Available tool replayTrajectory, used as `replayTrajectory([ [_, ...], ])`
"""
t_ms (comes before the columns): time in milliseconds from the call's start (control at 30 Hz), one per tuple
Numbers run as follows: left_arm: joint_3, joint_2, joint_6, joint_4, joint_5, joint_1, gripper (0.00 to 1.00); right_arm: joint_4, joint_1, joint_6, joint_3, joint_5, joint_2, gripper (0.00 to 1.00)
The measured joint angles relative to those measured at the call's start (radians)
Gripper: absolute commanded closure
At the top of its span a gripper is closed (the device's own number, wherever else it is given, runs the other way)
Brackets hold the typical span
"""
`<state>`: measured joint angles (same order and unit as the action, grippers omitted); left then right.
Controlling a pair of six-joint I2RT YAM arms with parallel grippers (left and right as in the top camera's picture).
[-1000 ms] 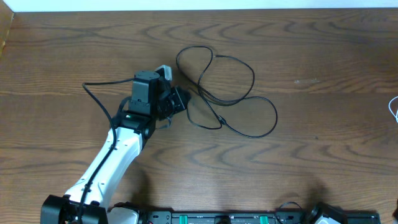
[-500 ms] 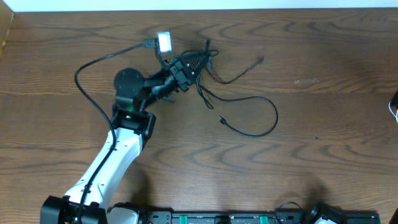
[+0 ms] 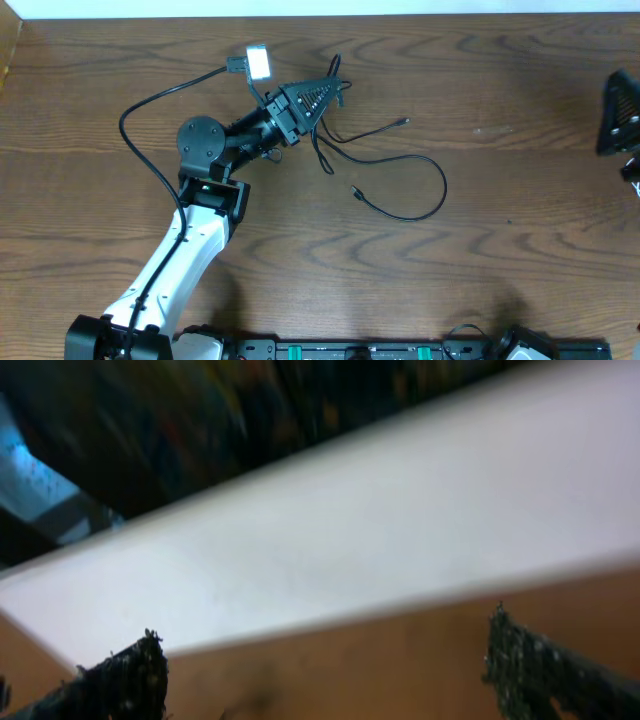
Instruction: Untangle cables
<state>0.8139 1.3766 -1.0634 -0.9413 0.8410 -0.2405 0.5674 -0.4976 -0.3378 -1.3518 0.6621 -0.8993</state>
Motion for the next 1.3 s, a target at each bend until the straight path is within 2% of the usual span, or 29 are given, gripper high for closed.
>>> replayTrajectory([
  [233,0.004,0.000,0.089,0.166,-0.001,0.000,0.92,0.223,0.000,-0.018,0.000,0.021,-0.108,0.01],
  [333,0.010,0.000,0.164,0.333,-0.017,-0.001,0.92,0.292,0.000,-0.019,0.001,0.023,-0.161,0.01],
  [567,0.017,0.003,0.280,0.685,-0.206,-0.006,0.91,0.305,0.082,-0.013,0.001,0.021,-0.235,0.01],
  [700,0.017,0.003,0.306,0.716,-0.294,-0.024,0.91,0.297,0.187,0.010,0.001,-0.022,-0.271,0.01],
  [833,0.017,0.003,0.332,0.729,-0.329,-0.032,0.91,0.345,0.249,0.013,0.001,-0.215,-0.306,0.01],
  [900,0.017,0.003,0.343,0.751,-0.341,-0.032,0.91,0.364,0.253,-0.013,0.001,-0.420,-0.319,0.01],
  [967,0.018,0.003,0.351,0.772,-0.347,-0.032,0.85,0.373,0.253,-0.075,0.000,-0.656,-0.341,0.01],
  [1033,0.018,0.003,0.358,0.797,-0.349,-0.032,0.84,0.394,0.238,-0.174,-0.001,-0.843,-0.393,0.01],
  [1133,0.017,0.004,0.358,0.827,-0.350,-0.032,0.83,0.393,0.207,-0.299,-0.001,-0.968,-0.496,0.01],
  [1200,0.018,0.004,0.358,0.848,-0.351,-0.032,0.69,0.381,0.177,-0.344,-0.002,-1.001,-0.573,0.01],
  [1233,0.018,0.004,0.356,0.855,-0.351,-0.032,0.59,0.375,0.160,-0.358,-0.002,-1.011,-0.610,0.01],
  [1300,0.018,0.004,0.364,0.867,-0.351,-0.032,0.49,0.348,0.115,-0.369,-0.001,-1.024,-0.689,0.01],
])
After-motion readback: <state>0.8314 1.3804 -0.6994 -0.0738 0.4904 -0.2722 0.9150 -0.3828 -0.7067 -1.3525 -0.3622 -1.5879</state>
